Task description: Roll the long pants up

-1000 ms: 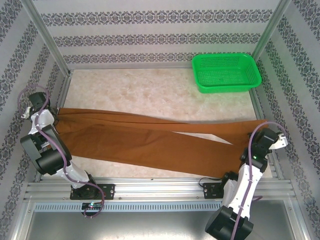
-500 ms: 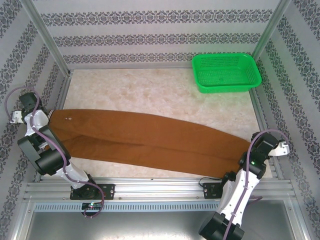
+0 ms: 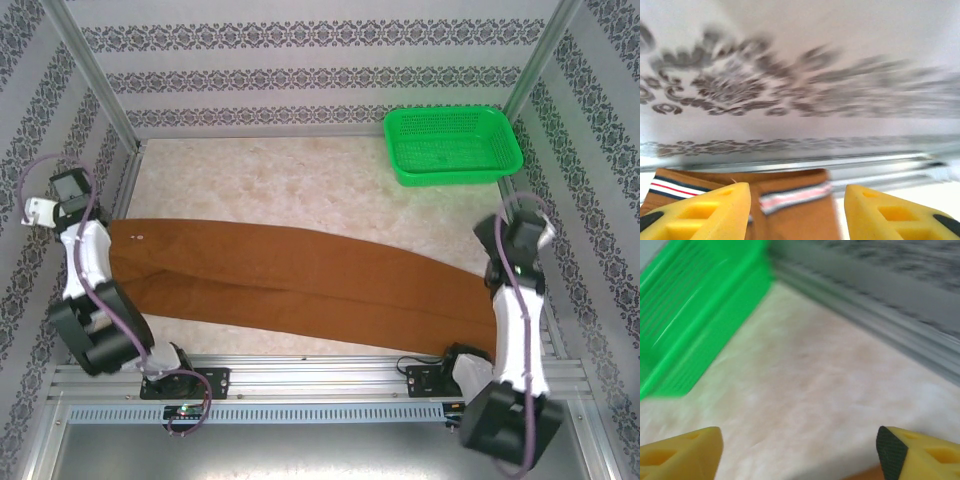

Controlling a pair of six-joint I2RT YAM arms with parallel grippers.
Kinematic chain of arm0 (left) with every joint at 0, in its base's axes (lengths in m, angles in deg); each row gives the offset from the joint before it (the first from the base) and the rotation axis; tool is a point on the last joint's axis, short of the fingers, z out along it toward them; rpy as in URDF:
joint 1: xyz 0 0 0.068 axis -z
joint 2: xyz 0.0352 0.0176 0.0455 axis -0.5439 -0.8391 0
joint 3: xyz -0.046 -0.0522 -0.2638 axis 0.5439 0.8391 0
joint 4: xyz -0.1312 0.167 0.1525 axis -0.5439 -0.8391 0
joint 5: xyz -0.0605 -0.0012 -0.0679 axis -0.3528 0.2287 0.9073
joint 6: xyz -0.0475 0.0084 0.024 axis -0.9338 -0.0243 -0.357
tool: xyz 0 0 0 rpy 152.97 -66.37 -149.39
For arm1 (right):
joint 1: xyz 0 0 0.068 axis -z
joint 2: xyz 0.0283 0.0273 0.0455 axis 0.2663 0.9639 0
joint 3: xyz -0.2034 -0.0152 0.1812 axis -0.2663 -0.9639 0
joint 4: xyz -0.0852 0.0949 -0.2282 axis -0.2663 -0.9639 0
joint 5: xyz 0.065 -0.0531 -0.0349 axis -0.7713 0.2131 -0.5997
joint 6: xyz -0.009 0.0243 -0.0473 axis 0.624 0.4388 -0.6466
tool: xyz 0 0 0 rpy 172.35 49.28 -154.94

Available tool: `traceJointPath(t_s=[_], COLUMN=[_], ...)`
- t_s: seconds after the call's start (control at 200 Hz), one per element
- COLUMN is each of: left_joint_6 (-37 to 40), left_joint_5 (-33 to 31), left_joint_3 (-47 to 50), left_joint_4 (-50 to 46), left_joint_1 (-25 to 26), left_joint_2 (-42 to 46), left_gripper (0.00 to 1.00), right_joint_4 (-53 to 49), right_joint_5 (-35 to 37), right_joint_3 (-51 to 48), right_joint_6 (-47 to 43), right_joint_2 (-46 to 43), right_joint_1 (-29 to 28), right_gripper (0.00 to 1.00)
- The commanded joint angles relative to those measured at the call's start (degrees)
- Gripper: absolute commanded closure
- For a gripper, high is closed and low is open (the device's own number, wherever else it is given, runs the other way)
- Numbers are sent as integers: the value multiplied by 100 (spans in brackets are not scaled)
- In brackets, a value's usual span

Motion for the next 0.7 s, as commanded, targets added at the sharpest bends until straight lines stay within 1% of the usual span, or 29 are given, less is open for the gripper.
traceJointPath(t_s=[0.0,0.015,0.03,0.045,0.07,0.085,0.13,0.135,0.14,0.15,0.155,0.16,0.21,0.26,0.32,0.355,0.45,0.535,0.575,0.694], left_joint_6=[722,816,898,992,1154,1265,1670,1708,1740,1803,1836,1852,2293,2625,2957,3032,3166,3191,3139,3152], left_joint_5=[-605,-489,-356,-185,89,238,764,817,883,972,1018,1058,1735,2068,2363,2377,2667,3150,3218,3783], left_joint_3=[255,267,271,263,230,210,97,74,58,6,-20,-33,-260,-487,-691,-763,-687,-409,-180,252], left_joint_4=[198,205,226,227,223,210,182,160,131,66,36,7,-261,-725,-1173,-1369,-1521,-1517,-1456,-1406], left_joint_1=[683,754,821,866,957,1039,1204,1215,1230,1269,1278,1296,1496,1810,2252,2525,3119,3378,3458,3559], left_joint_2=[740,751,744,723,658,605,394,365,351,286,254,225,-100,-434,-830,-1025,-1366,-1322,-1196,-1016], left_gripper=[46,46,46,48,54,58,78,83,85,94,98,100,100,100,100,100,100,100,100,100], right_joint_4=[-709,-814,-916,-1015,-1180,-1276,-1564,-1602,-1643,-1720,-1751,-1775,-1908,-2080,-2220,-2259,-2270,-2322,-2369,-2353], right_joint_5=[-52,-93,-186,-297,-426,-505,-749,-774,-795,-822,-824,-829,-938,-1135,-1389,-1545,-1829,-1923,-1945,-2066], right_joint_3=[817,924,1028,1126,1282,1362,1554,1577,1606,1643,1656,1667,1672,1656,1596,1546,1363,1247,1193,935], right_joint_6=[-1078,-1137,-1207,-1270,-1335,-1367,-1510,-1525,-1537,-1550,-1558,-1571,-1620,-1678,-1731,-1744,-1625,-1528,-1486,-1308], right_joint_2=[728,859,983,1107,1289,1381,1634,1655,1674,1706,1718,1736,1810,1886,2009,2104,2356,2526,2581,2761], right_joint_1=[-973,-1055,-1152,-1222,-1325,-1382,-1516,-1537,-1552,-1579,-1587,-1608,-1758,-1863,-1995,-2046,-2210,-2350,-2401,-2421], right_gripper=[25,26,30,36,54,60,88,91,93,99,100,100,100,100,100,100,100,100,100,100])
